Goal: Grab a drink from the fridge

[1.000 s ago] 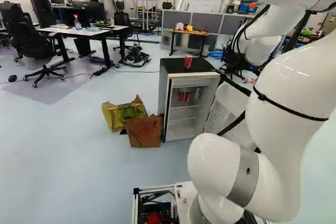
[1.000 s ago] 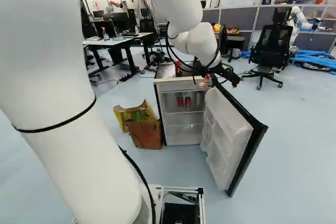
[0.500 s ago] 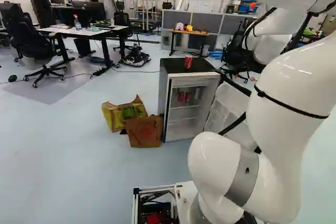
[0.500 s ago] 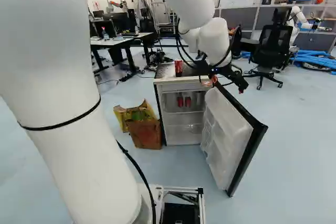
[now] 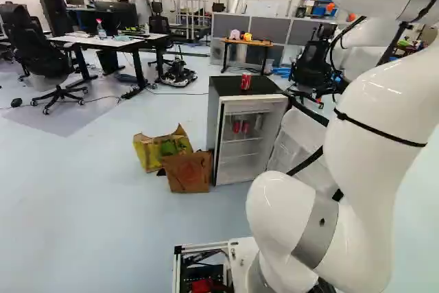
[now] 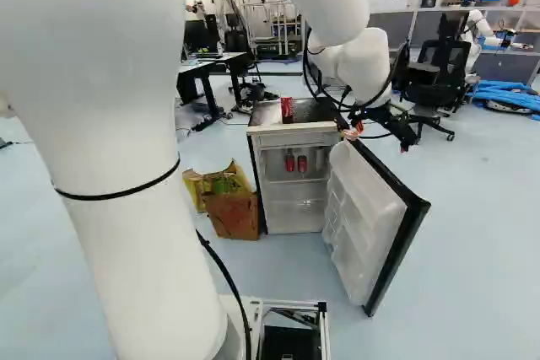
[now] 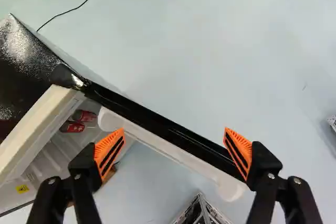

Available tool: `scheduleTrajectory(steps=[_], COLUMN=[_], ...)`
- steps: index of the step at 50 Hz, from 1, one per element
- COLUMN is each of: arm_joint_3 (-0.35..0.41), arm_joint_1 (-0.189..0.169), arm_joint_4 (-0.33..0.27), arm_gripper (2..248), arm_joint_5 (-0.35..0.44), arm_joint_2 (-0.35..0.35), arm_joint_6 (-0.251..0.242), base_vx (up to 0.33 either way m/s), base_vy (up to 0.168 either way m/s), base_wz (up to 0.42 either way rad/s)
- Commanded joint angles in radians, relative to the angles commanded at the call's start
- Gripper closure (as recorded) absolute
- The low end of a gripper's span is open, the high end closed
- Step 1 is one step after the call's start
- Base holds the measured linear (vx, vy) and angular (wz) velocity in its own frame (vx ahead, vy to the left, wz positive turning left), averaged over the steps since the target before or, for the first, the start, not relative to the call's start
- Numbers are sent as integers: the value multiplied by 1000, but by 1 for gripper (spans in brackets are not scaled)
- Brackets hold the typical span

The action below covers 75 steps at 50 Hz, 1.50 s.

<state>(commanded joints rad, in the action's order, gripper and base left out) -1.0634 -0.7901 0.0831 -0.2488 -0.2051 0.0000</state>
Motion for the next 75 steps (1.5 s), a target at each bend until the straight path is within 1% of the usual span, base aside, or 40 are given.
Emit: scheduleTrajectory(steps=[27, 56, 75], arm_joint_3=[-118, -257, -360], arm_joint_1=[-50, -95, -121], arm_joint_4=[42, 93, 127], arm_gripper=[3, 3, 3], arm_joint_5=[-82, -179, -245], arm_joint_2=[-100, -212, -322], arm_joint_6=[0, 0, 0], base_vx=[0, 0, 0], base_vy=[0, 0, 0], base_wz=[0, 0, 0])
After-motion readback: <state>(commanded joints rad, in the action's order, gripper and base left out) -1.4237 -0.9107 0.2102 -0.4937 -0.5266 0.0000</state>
